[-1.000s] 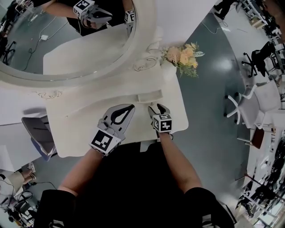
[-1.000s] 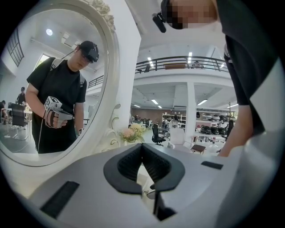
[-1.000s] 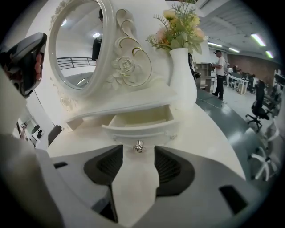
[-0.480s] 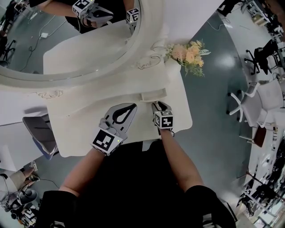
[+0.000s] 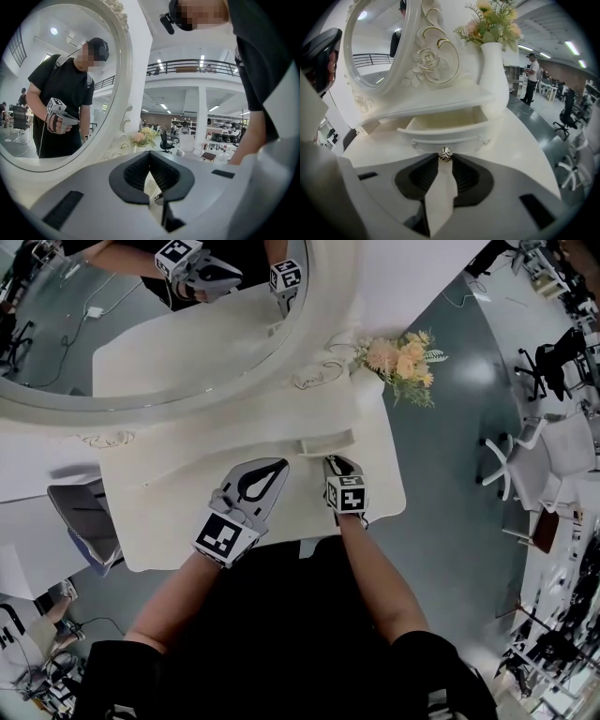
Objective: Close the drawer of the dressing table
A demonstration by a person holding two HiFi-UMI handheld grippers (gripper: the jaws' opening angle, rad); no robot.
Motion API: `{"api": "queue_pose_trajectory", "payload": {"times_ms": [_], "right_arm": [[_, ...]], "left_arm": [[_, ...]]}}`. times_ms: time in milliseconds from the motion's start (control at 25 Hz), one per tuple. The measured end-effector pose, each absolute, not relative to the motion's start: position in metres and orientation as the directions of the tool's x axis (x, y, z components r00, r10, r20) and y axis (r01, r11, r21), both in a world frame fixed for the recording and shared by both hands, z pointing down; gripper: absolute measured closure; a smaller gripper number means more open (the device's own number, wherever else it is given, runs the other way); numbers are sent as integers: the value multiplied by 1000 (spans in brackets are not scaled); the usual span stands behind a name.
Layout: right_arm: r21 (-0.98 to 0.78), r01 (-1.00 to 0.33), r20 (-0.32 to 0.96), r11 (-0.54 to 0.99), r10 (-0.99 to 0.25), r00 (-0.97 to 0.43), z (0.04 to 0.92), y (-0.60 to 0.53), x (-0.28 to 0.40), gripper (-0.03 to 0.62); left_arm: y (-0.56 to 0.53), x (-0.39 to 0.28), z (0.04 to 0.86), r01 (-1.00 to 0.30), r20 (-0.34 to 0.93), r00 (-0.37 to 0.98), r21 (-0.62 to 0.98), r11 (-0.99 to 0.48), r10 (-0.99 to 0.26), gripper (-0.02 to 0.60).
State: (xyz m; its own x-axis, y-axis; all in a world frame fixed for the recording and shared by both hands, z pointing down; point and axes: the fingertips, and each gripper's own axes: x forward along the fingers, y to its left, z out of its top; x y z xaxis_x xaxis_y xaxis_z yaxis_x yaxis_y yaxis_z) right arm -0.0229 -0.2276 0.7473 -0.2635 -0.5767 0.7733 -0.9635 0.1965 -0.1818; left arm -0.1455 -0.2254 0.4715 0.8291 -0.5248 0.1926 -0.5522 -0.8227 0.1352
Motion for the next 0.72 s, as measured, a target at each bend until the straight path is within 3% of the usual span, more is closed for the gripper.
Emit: {"api": "queue_pose_trajectory", "payload": {"times_ms": [720], "right_arm": [[-175,-964,766,201,-588,-261,745,-269,-30,497]], "left_arm": [[-238,-160,477,-574,208,814,147,-806,-542,588]]}}
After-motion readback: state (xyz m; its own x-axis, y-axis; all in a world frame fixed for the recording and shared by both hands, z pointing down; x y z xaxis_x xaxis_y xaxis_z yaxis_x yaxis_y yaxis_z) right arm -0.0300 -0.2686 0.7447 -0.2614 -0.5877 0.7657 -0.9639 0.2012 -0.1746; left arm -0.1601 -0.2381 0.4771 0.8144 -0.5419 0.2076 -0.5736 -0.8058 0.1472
